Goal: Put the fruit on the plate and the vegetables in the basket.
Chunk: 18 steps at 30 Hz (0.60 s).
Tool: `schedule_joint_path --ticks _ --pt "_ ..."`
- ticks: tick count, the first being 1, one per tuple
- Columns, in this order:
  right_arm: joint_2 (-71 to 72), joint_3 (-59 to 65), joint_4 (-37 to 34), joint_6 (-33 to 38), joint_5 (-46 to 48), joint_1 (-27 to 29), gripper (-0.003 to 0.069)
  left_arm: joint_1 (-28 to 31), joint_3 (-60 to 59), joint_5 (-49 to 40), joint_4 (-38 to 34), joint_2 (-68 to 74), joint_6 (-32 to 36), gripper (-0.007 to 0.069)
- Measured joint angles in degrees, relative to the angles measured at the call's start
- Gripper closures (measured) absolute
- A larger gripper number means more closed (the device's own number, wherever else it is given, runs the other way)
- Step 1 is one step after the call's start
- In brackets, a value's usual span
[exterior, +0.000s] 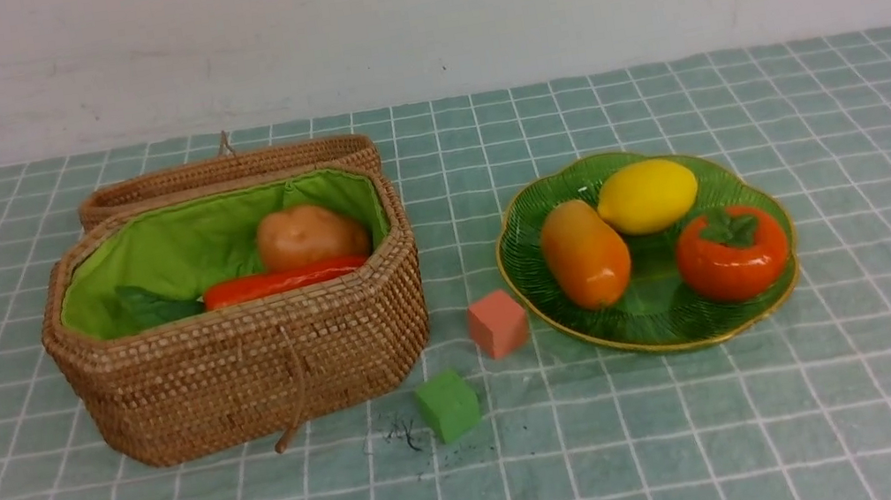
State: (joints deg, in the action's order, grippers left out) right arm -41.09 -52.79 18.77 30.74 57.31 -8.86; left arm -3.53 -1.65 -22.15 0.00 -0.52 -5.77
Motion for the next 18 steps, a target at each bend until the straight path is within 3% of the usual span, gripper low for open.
schedule_joint_path --ticks 4,7,9,11,12,15,18 --pt "6.7 0.0 3.8 1.9 -0.9 2.8 0.0659 0.0 0.0 0.0 0.0 0.0 0.0 0.0484" --pt "10.2 0.2 2.9 -2.1 -1.5 3.0 0.0655 0.0 0.0 0.0 0.0 0.0 0.0 0.0481" --pt "12.7 1.6 1.0 -10.4 -3.5 3.0 0.0654 0.0 0.0 0.0 0.0 0.0 0.0 0.0481" --pt "16.8 6.7 -1.4 -26.1 -8.7 3.1 0.0652 0.0 0.0 0.0 0.0 0.0 0.0 0.0481" --pt "17.2 7.3 -1.4 -26.1 -8.7 3.1 0.0652 0.0 0.0 0.0 0.0 0.0 0.0 0.048" --pt "24.3 20.5 -2.1 -41.7 -21.0 3.1 0.0652 0.0 0.0 0.0 0.0 0.0 0.0 0.048" --pt "31.9 33.1 -0.7 -46.8 -32.2 3.4 0.0648 0.0 0.0 0.0 0.0 0.0 0.0 0.048"
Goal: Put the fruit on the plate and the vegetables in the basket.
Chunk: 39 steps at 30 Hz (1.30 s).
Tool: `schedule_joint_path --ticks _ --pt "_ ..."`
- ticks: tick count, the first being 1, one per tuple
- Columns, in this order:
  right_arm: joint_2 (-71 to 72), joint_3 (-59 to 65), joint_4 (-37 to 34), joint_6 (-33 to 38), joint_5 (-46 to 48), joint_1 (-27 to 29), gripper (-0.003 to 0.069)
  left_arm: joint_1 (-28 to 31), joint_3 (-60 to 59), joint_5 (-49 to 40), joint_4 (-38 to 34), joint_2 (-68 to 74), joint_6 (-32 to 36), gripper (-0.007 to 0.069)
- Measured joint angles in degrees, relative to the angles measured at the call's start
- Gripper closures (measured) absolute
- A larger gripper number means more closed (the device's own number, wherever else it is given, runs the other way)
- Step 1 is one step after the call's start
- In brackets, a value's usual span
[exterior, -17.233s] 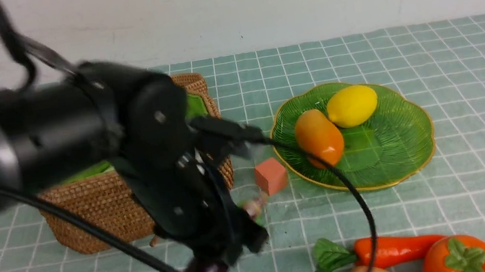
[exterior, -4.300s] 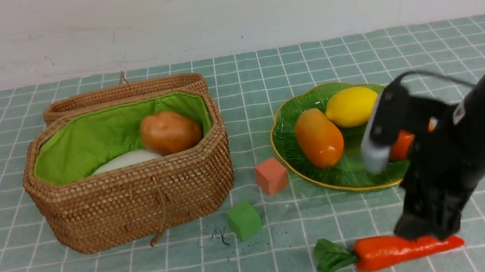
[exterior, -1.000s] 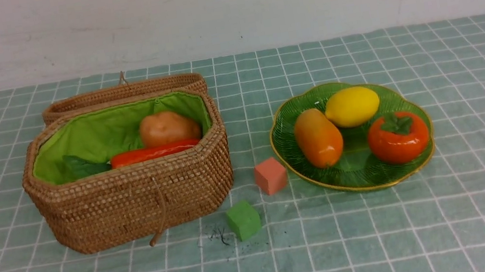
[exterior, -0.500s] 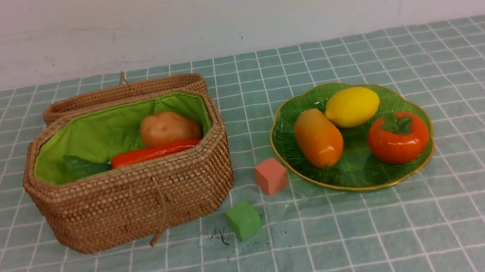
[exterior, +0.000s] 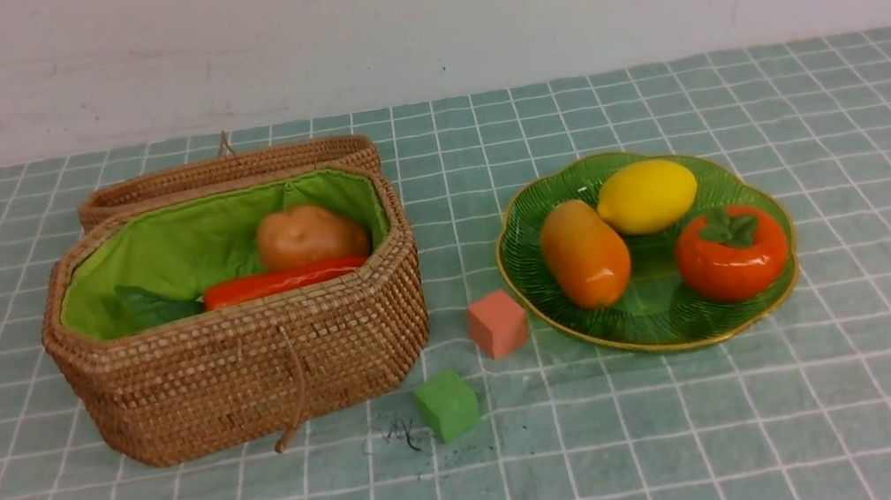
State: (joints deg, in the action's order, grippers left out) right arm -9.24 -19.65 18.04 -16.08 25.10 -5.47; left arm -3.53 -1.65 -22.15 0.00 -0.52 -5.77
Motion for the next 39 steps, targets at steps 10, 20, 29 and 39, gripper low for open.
schedule_joint_path --ticks 10,20,29,39 --pt "9.8 20.8 -1.5 -1.4 -3.1 5.2 0.0638 0.0 0.0 -0.1 0.0 0.0 0.0 0.0478" --pt "9.9 20.8 -2.8 -0.8 -3.1 5.5 0.0623 0.0 0.0 -0.1 0.0 0.0 0.0 0.0472" --pt "9.9 20.8 -2.8 -0.8 -3.1 5.5 0.0613 0.0 0.0 -0.1 0.0 0.0 0.0 0.0467" --pt "9.9 20.8 -2.8 -0.8 -3.1 5.5 0.0599 0.0 0.0 -0.1 0.0 0.0 0.0 0.0455"
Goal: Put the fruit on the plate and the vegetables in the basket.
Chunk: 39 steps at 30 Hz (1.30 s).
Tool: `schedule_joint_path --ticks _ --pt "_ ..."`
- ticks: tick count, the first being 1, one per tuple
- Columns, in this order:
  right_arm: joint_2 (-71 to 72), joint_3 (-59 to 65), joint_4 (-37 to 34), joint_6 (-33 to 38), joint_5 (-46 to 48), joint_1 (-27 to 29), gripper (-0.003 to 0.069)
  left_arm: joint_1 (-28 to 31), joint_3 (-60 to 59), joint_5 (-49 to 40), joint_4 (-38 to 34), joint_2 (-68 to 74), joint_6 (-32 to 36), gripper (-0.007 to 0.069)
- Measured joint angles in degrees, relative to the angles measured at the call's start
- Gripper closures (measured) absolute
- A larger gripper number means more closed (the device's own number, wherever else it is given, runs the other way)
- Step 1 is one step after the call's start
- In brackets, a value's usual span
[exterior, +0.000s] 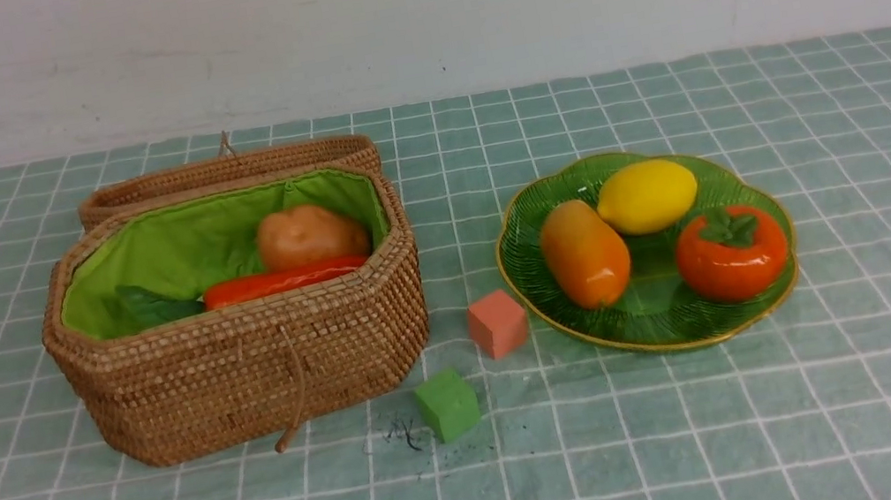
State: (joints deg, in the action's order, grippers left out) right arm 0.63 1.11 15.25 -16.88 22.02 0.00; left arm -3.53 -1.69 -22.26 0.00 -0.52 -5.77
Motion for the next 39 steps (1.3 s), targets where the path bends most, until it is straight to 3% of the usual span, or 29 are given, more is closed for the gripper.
schedule_joint_path --ticks 39 --pt "0.0 0.0 -0.2 0.0 -0.1 0.0 0.0561 0.1 -0.1 0.0 0.0 0.0 0.0 0.0413"
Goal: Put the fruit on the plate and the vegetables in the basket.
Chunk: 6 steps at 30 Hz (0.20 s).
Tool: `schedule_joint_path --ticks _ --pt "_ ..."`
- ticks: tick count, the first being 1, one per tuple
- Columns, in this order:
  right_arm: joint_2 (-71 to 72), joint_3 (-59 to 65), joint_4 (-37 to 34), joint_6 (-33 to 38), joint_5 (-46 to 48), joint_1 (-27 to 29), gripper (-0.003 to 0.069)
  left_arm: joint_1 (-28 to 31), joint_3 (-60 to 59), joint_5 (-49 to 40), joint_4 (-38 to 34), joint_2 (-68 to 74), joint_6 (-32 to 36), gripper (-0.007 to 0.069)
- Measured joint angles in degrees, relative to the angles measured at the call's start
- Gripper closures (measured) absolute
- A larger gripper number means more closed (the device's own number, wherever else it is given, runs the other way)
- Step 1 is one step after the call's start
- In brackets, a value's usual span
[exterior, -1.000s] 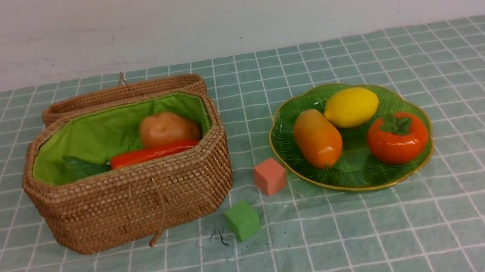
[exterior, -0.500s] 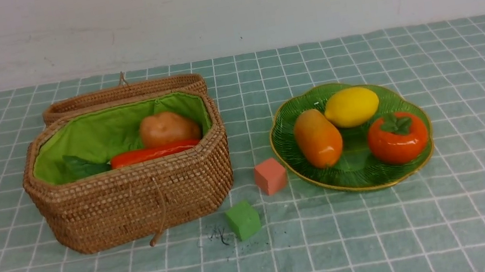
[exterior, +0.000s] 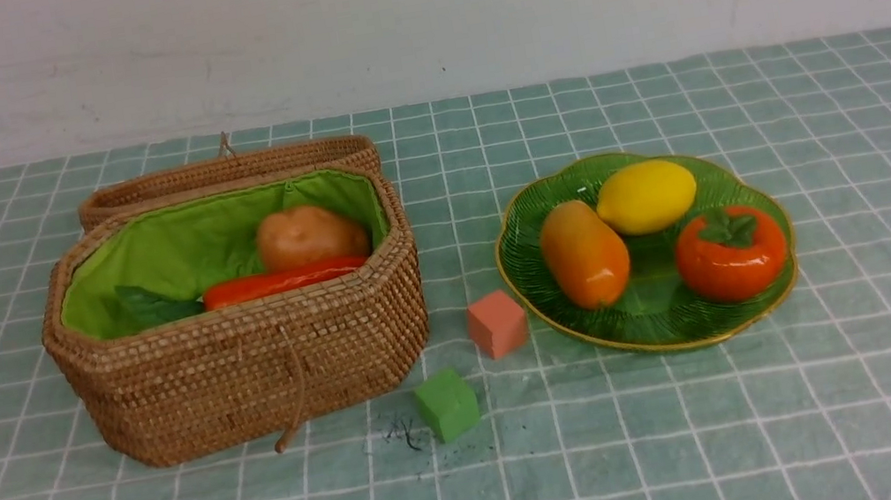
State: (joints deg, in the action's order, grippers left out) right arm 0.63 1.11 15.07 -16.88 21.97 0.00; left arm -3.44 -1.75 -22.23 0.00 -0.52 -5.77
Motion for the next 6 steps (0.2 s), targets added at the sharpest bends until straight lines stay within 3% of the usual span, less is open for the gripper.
schedule_joint_path --ticks 6 --pt "0.0 0.0 0.0 0.0 0.0 0.0 0.0559 0.0 0.0 0.0 0.0 0.0 0.0 0.0407"
